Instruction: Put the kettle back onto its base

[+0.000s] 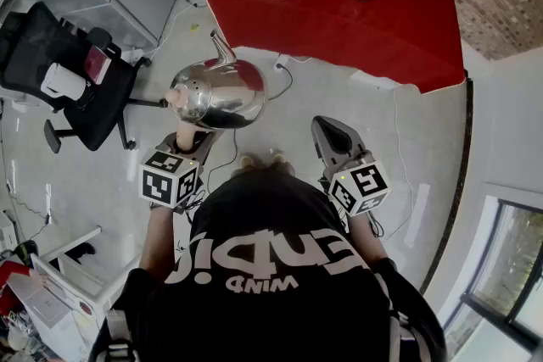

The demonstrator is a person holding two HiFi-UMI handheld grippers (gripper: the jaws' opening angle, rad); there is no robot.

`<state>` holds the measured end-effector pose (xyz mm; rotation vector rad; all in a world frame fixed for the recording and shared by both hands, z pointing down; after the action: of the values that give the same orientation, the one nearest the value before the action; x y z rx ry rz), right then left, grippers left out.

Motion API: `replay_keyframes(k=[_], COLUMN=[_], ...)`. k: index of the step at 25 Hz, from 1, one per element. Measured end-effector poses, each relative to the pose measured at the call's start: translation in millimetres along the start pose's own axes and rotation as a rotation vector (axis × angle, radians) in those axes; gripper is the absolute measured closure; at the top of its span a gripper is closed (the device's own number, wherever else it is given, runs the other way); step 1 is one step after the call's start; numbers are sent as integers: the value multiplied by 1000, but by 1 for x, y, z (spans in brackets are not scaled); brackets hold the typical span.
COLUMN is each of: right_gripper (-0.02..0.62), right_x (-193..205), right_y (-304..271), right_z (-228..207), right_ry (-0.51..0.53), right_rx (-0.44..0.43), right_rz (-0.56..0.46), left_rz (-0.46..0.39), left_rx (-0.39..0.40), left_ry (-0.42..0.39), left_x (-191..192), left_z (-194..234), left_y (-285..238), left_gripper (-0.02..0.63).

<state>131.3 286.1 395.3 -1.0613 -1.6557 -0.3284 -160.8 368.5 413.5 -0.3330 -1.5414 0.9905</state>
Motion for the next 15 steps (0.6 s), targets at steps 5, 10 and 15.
replay_keyframes(k=[5,10,15], right_gripper=[572,573,573], right_x=[-1,-2,-7], right_y=[-1,-3,-3], right_z=[-6,-9,-15], right_ry=[2,8,-13], right_rx=[1,-7,-22], right_rz=[4,7,-18], left_rz=[0,1,9], left_rx=[-4,0,4], left_ry=[0,5,5], left_x=[-4,-6,-10], left_z=[-1,-1,-2], left_y=[-5,-9,-15], left_gripper=[548,548,548])
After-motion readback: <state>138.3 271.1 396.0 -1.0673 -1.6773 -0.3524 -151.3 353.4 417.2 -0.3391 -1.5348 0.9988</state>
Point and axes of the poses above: the fingertips, and each gripper's own axes: y backward along the fingers, z to its left, x out of its underside, the point moved 8 cm from there along y, backward along the fingers, and after that the axes turned 10 degrees about -y, right-handed, at the moved point
